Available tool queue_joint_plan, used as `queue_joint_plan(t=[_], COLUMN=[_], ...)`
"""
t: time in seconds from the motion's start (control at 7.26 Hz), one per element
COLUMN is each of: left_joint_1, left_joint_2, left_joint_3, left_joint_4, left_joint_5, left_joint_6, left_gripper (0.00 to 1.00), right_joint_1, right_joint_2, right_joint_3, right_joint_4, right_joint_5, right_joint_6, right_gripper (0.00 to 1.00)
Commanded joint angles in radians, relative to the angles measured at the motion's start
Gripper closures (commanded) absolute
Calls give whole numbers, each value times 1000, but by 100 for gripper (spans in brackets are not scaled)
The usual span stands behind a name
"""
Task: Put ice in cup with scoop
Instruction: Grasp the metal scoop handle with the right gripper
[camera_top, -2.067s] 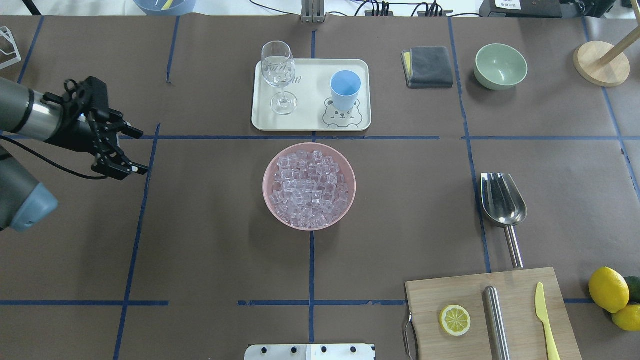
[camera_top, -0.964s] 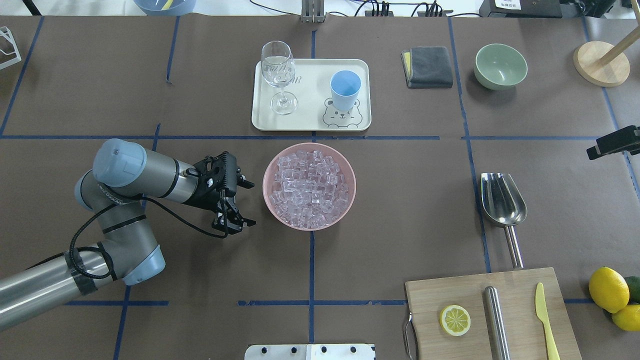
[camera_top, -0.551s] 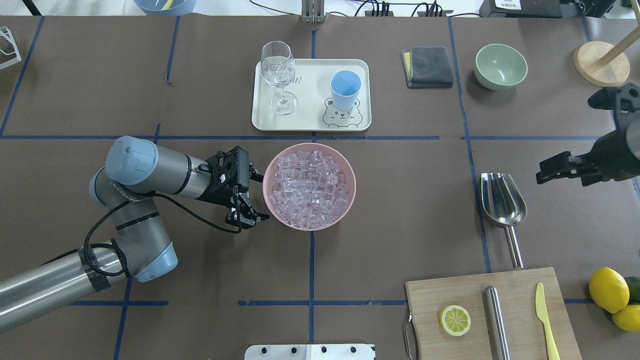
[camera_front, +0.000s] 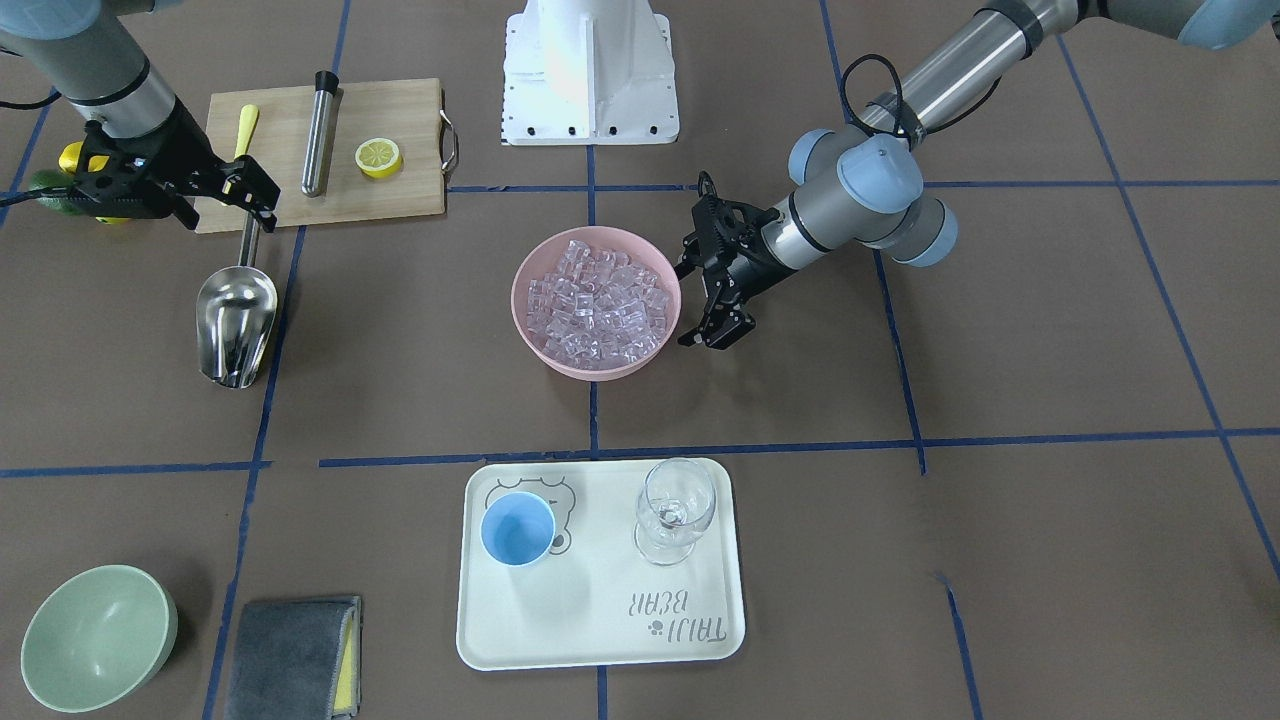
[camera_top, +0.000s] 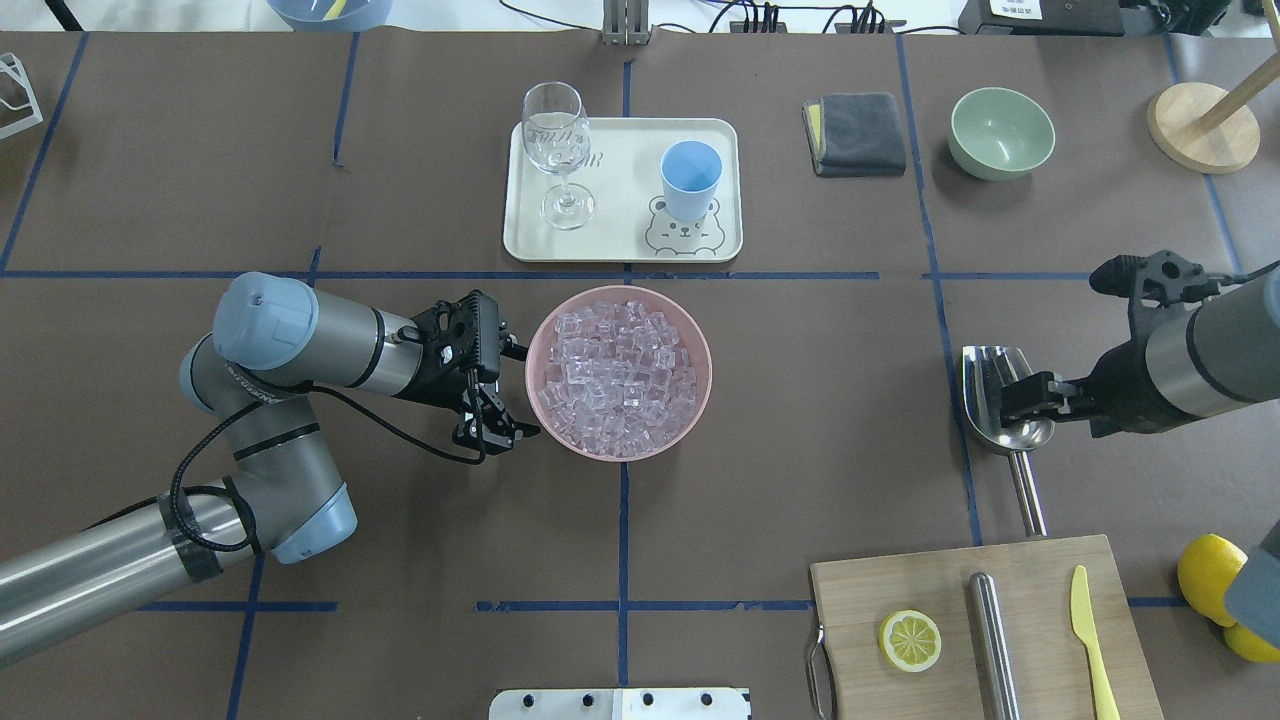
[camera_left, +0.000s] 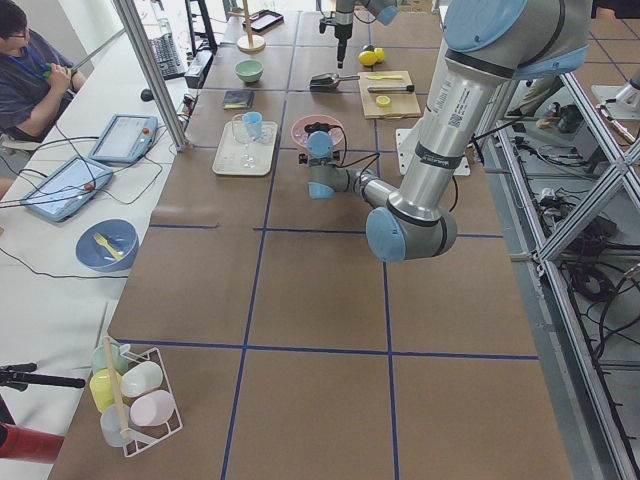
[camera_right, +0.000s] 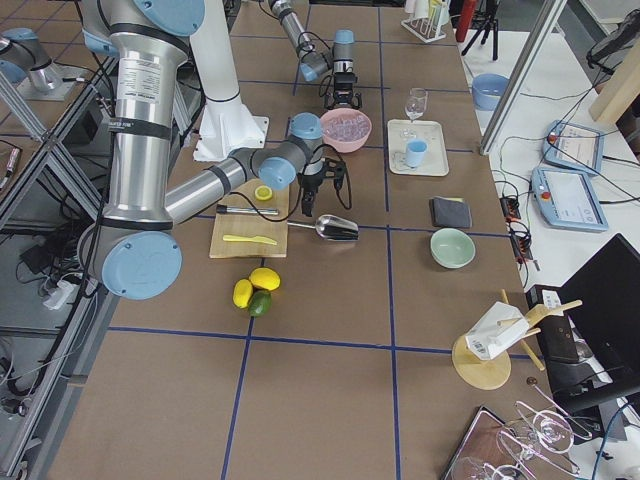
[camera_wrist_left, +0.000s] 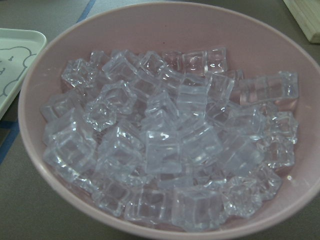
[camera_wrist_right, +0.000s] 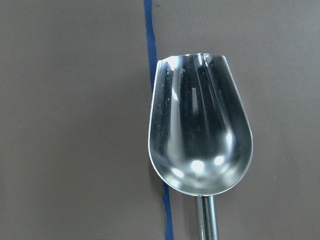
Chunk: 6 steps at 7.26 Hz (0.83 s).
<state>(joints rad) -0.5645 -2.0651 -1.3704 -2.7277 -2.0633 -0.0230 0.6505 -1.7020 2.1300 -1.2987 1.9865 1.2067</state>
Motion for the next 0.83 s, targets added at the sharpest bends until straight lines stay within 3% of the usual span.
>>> queue_joint_plan(t=[0.0,0.14,0.28,0.55,0.69], left_joint_1=[0,-2,-2,-2,-2], left_joint_2=[-1,-1,-1,-1,-1], left_joint_3=[1,1,1,1,1], left_joint_4=[-1,-3,-3,-9,-10], left_joint_5=[0,0,0,0,0], left_joint_6=[0,0,0,0,0], left_gripper=[0,0,0,0,0], right_joint_1=[-71,-87,-91,-121,-129], right_joint_2=[-10,-34,-34,-36,-47], right_joint_3=[-76,-114,-119,-117,-117], right_joint_4=[74,157,164,158,156], right_joint_5=[-63,-69,-69,-101,-103], right_joint_6=[37,43,43,45,45], right_gripper=[1,3,6,34,38])
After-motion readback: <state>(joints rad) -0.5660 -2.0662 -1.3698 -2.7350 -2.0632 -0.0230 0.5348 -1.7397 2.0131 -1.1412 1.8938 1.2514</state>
